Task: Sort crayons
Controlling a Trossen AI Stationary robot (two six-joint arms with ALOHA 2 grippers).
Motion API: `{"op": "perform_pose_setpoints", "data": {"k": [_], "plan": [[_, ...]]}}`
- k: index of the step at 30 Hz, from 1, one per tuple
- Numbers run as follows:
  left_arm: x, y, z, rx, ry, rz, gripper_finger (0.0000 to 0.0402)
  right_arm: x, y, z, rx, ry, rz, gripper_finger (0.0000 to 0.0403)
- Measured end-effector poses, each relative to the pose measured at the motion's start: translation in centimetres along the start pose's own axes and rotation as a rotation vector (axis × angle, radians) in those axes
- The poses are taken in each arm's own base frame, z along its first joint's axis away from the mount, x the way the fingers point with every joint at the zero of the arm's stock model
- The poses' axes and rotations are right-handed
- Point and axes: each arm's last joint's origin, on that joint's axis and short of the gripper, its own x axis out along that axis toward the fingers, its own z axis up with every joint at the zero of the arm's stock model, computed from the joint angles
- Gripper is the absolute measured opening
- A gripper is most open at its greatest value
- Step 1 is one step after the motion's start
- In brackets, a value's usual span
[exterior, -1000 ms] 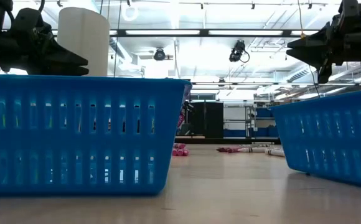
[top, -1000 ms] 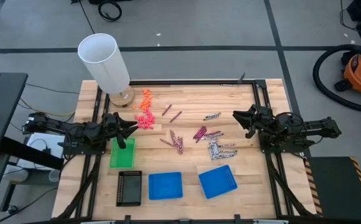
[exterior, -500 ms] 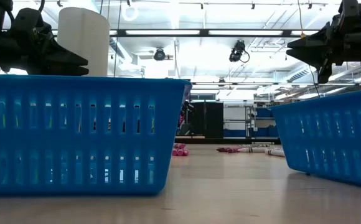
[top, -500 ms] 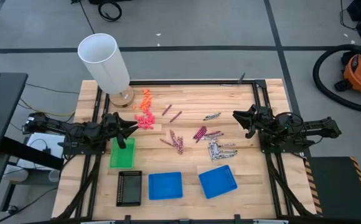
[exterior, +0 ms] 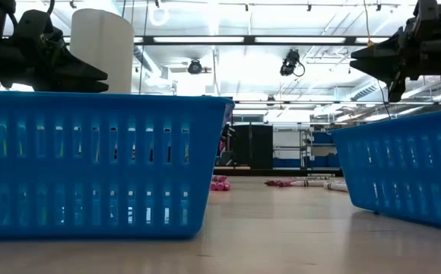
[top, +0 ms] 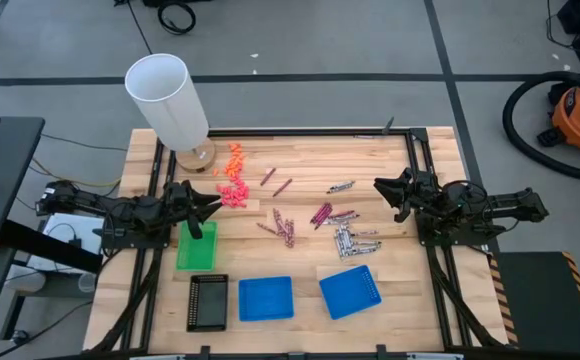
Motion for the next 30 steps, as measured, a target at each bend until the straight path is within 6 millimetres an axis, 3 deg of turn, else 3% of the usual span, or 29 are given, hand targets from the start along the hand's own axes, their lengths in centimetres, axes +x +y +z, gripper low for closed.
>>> {"op": "perform_pose_setpoints", "data": {"k": [14, 30], "plan": [[0.0, -0.2, 0.7, -0.169, -0.070, -0.015, 0.0142, 0.0, 0.0, 0.0, 0.000, 0.000, 0.000, 0.0100], [-0.1, -0.3, 1.4, -0.098, -0.137, -0.004, 0.0142, -0.1, 0.4, 1.5, 0.094, -0.147, 0.051, 0.0100]]}}
